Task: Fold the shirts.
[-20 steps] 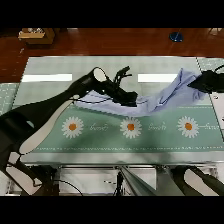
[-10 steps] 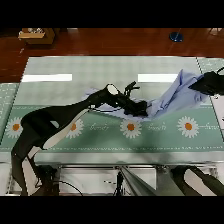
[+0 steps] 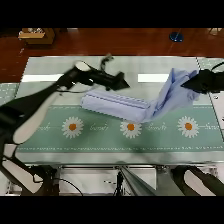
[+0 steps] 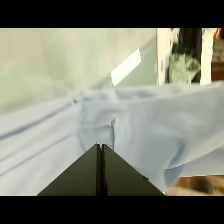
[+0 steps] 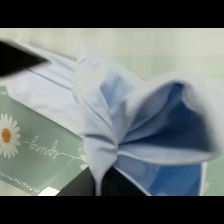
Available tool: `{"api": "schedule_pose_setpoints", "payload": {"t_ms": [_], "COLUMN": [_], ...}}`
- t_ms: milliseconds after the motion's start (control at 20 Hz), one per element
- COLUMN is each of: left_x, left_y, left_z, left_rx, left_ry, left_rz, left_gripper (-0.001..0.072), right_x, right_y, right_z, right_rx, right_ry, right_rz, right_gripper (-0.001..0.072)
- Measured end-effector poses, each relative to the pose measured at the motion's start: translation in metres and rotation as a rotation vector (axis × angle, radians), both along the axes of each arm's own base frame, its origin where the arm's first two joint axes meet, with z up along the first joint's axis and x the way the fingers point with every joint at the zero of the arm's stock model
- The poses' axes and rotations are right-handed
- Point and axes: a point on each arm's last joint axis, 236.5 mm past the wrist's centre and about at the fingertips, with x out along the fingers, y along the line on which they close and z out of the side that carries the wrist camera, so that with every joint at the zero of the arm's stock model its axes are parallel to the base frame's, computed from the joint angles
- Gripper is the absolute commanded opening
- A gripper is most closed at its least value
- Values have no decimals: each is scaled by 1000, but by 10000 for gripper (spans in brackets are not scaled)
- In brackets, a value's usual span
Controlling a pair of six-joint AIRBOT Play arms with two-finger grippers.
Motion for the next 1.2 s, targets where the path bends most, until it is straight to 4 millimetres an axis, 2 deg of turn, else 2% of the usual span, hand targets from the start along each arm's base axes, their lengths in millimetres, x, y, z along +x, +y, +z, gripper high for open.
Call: {"api": "schedule_pose_setpoints", "payload": {"t_ms": [100,200,350,400,500,550,650,700,750,850,900,950,1050,1100,1200], "left_x": [26,37,33,29,18,14,7,3,0,-3,-6,-8,-9,-9,-12], "left_y": [68,130,210,230,254,261,268,269,270,271,271,270,270,269,261], "left_z": [41,77,120,130,140,141,139,135,131,119,114,109,99,94,82], "left_rx": [11,23,45,56,66,78,107,130,154,217,244,266,304,315,327], "left_ry": [-78,-136,-202,-218,-227,-227,-224,-217,-213,-204,-201,-196,-185,-176,-150], "left_rz": [77,150,238,261,270,268,257,244,232,210,196,183,165,155,117], "left_gripper": [20,21,20,20,20,21,21,21,21,21,21,22,30,120,417], "right_x": [10,24,45,51,58,59,54,50,47,43,43,44,51,53,58], "right_y": [31,66,126,149,196,219,264,280,291,300,297,290,261,241,188], "right_z": [1,0,-12,-20,-43,-54,-78,-87,-95,-99,-98,-94,-83,-78,-72], "right_rx": [-8,-2,34,50,88,109,167,187,197,206,206,204,167,134,46], "right_ry": [-42,-90,-131,-133,-123,-119,-81,-65,-54,-47,-43,-45,-58,-63,-56], "right_rz": [38,58,79,83,90,95,96,100,108,121,127,129,135,136,113], "right_gripper": [16,16,16,50,282,322,340,394,404,404,404,404,404,404,405]}}
